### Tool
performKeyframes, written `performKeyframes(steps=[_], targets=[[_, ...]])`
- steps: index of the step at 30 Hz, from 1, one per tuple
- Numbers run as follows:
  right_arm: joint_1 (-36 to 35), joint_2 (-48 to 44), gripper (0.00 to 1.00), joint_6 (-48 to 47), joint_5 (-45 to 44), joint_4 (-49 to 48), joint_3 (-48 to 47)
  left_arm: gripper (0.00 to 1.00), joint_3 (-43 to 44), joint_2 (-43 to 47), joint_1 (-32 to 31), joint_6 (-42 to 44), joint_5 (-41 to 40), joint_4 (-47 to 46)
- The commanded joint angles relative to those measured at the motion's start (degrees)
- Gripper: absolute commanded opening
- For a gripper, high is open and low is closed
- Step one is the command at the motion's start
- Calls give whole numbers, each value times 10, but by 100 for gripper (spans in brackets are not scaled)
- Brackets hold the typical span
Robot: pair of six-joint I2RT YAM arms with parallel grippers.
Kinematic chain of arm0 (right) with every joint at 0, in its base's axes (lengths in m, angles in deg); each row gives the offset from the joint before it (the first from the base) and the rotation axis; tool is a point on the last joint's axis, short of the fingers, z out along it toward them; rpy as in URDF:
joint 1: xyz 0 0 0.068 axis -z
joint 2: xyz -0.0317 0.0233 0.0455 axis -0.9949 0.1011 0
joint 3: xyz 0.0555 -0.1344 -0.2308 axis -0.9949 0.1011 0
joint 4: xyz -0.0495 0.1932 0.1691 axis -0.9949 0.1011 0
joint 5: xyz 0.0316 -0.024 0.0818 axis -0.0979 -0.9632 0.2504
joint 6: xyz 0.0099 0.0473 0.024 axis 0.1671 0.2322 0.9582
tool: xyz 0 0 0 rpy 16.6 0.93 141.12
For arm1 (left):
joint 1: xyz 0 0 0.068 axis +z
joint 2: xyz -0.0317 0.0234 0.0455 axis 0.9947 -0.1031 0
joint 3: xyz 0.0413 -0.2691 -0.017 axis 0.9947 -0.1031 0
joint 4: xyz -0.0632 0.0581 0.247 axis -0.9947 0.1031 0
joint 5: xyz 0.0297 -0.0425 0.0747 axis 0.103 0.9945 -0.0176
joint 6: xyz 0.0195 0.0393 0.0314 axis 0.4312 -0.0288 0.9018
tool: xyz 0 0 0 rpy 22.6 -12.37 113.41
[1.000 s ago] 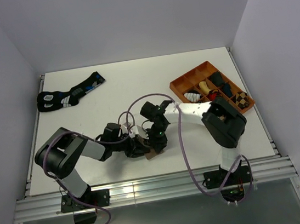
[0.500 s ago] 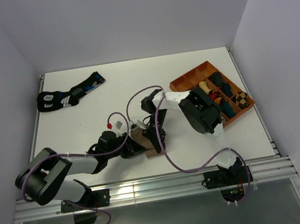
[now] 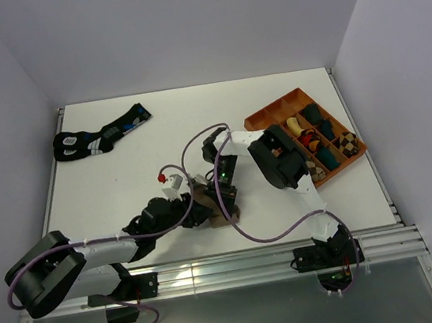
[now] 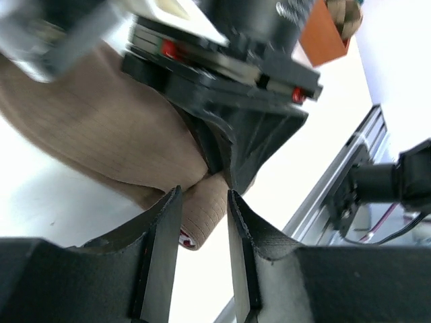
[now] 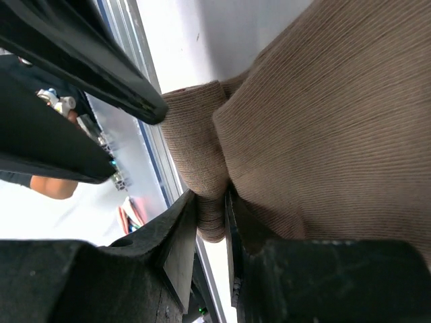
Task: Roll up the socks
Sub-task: Roll the sock at the center of the board.
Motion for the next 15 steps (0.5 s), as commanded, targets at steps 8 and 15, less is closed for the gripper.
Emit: performKeyframes(steps=[8,15], targets=[[1,23,28,-7,-33,-4,-21,40,15,-135,-45,69,-7,-177],[2,18,28,0,-30,-8,-19,39,9,-214,-64,48,3,-243]])
